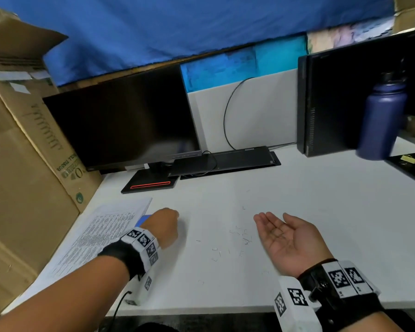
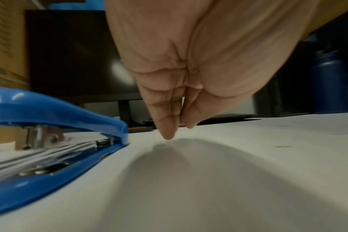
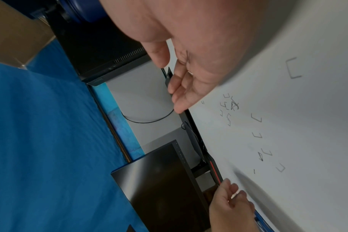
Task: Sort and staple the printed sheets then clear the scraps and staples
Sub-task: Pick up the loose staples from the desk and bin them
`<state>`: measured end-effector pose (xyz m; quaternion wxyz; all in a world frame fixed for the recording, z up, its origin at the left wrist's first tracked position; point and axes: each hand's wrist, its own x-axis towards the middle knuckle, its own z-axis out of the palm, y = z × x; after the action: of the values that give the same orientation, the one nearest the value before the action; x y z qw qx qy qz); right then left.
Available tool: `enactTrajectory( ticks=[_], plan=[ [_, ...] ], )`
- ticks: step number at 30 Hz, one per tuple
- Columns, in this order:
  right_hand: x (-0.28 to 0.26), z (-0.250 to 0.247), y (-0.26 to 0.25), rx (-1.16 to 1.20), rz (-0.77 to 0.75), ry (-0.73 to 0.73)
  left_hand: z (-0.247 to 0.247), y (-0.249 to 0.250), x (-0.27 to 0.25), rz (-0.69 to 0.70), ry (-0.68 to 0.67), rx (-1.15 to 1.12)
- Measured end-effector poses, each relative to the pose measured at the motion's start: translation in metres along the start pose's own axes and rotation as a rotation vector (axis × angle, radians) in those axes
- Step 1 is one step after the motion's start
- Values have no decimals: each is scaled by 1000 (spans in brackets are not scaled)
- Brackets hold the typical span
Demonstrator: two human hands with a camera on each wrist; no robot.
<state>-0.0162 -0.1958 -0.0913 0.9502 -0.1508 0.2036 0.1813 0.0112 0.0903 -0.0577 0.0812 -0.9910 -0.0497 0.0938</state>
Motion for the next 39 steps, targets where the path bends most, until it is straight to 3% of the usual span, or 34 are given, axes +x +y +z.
enactTrajectory(
  ticks=[6, 10, 13, 17, 20, 28, 39],
  plan=[
    [-2, 1, 1, -3, 2, -5, 3, 15, 3, 68, -153, 8],
    [-4, 2, -1, 6, -11, -13, 22, 36, -23, 272, -128, 89],
    [-4, 2, 0, 2, -8, -13, 30, 34, -30, 366, -73, 18],
    [-5, 3, 4, -7, 6, -12, 18, 23, -20, 306, 53, -158],
    [-7, 5, 4, -5, 8, -21, 11, 18, -16, 305, 63, -169],
    [-8, 5, 2, -1, -2, -19, 1, 23, -19, 452, -18, 21],
    [-8, 5, 7, -19, 11, -17, 8, 24, -33, 552, 54, 116]
  ],
)
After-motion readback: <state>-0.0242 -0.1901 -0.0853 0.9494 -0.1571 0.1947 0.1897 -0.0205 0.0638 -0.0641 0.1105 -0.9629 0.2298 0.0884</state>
